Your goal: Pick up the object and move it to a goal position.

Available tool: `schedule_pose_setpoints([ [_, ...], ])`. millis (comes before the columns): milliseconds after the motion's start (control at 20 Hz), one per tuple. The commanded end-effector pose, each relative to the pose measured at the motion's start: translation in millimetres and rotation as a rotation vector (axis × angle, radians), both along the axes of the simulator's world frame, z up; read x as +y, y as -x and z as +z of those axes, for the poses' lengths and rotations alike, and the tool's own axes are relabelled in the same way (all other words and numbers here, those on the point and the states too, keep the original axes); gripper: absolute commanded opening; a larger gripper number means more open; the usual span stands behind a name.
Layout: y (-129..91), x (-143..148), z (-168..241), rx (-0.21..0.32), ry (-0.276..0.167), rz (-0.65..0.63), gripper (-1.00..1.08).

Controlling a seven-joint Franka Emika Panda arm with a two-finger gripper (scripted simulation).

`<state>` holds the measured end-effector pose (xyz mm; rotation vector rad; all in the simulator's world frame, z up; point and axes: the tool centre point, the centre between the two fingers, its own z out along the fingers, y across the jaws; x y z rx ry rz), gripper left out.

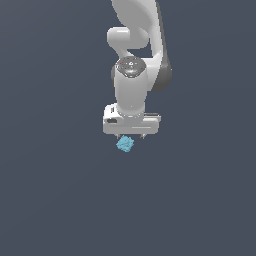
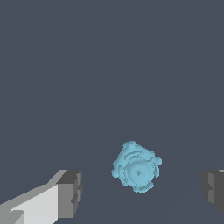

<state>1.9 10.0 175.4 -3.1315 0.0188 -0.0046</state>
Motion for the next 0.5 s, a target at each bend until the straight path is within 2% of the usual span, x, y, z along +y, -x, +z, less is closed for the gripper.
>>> schedule_pose_setpoints([
  [0,0.0,0.0,0.0,0.0,0.0,0.0,1.0],
  [450,-5.7,9.5,8.5,-0.029,-0.016,0.022,1.0],
])
